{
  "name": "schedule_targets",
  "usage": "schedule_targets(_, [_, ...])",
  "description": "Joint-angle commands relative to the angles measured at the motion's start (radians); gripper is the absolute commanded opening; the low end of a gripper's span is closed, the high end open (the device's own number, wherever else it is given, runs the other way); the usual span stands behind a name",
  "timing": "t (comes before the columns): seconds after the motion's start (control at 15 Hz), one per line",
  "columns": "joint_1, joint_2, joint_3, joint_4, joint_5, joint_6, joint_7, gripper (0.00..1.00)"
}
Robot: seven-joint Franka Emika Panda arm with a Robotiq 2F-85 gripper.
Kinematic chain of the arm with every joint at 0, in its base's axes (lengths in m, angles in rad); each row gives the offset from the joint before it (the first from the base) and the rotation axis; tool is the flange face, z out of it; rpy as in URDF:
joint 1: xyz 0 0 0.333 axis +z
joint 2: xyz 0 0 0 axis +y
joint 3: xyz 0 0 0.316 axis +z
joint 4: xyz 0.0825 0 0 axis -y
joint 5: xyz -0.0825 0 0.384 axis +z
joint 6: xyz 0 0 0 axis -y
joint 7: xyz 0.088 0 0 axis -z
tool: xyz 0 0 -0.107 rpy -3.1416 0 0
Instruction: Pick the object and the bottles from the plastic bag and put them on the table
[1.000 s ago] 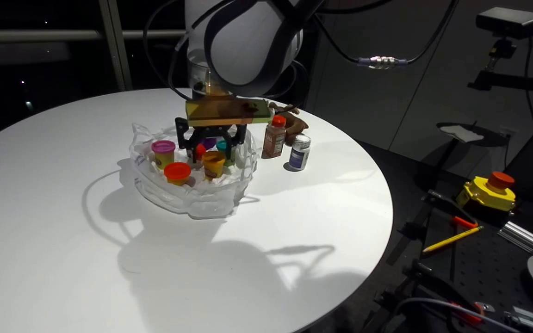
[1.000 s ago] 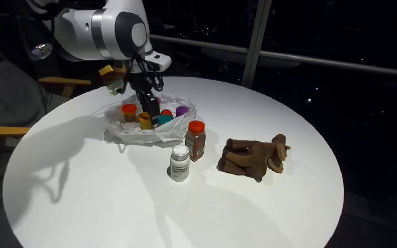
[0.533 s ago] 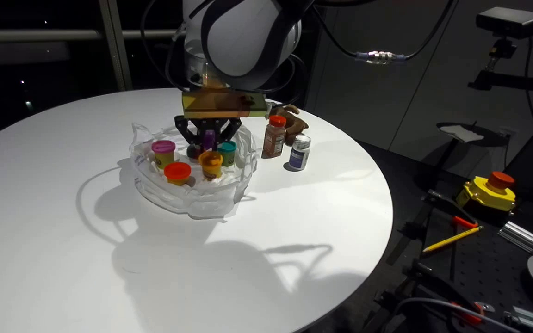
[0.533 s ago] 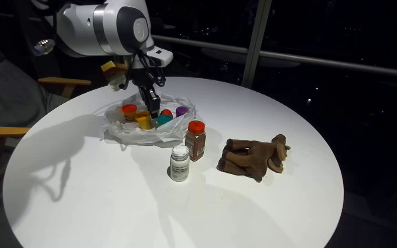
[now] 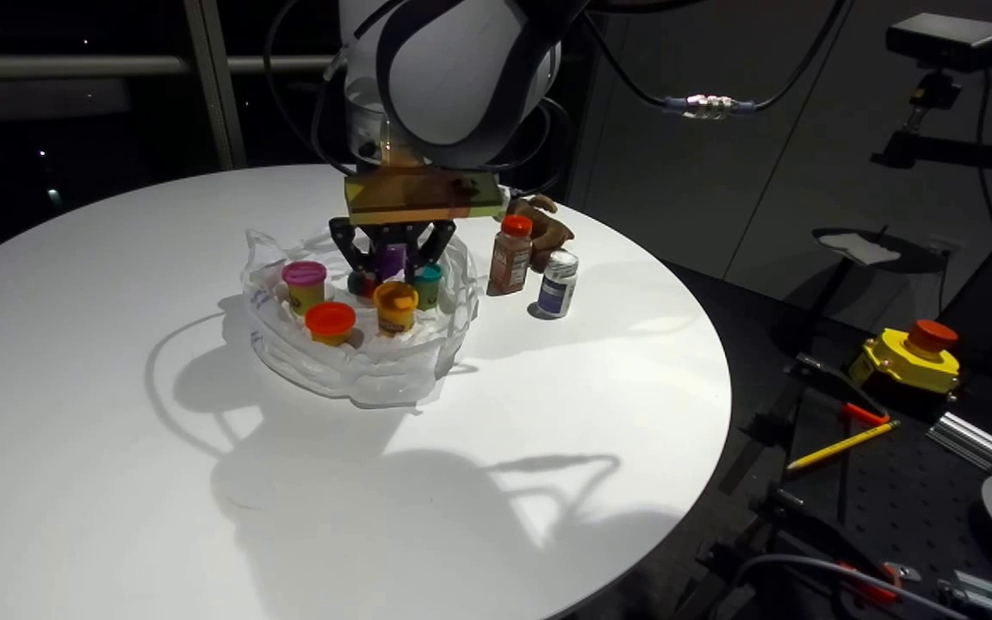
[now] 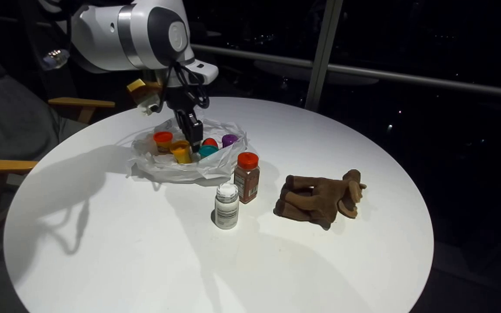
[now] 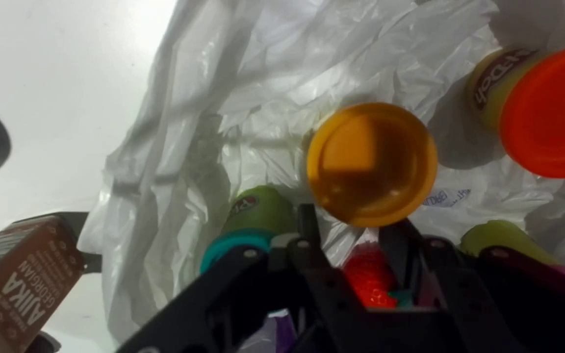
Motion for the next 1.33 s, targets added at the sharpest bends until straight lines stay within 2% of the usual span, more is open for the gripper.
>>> schedule_targets(0.0, [0.040,-0.015,-0.033,0.000,-0.036,-0.016,0.003,0.71])
schedule_targets(0.27, [0.033,-0.010,-0.013,0.004,-0.028,-0.029,-0.017,0.99])
schedule_targets(0.73, [0.014,0.021,0.028,0.018,0.007,-0.049,-0.046,1.00])
schedule_targets(0.8, [0.016,0.025,0.029,0.018,0.008,-0.048,-0.044,0.91])
schedule_targets(0.87, [0.022,0.028,0.026,0.018,0.004,-0.047,-0.040,0.74])
schedule_targets(0.93, [0.027,0.027,0.024,0.015,0.000,-0.045,-0.037,0.68])
schedule_targets(1.13, [0.045,0.021,0.007,0.015,-0.019,-0.040,-0.020,0.42])
schedule_targets(1.27, [0.048,0.015,0.006,0.011,-0.023,-0.041,-0.021,0.29])
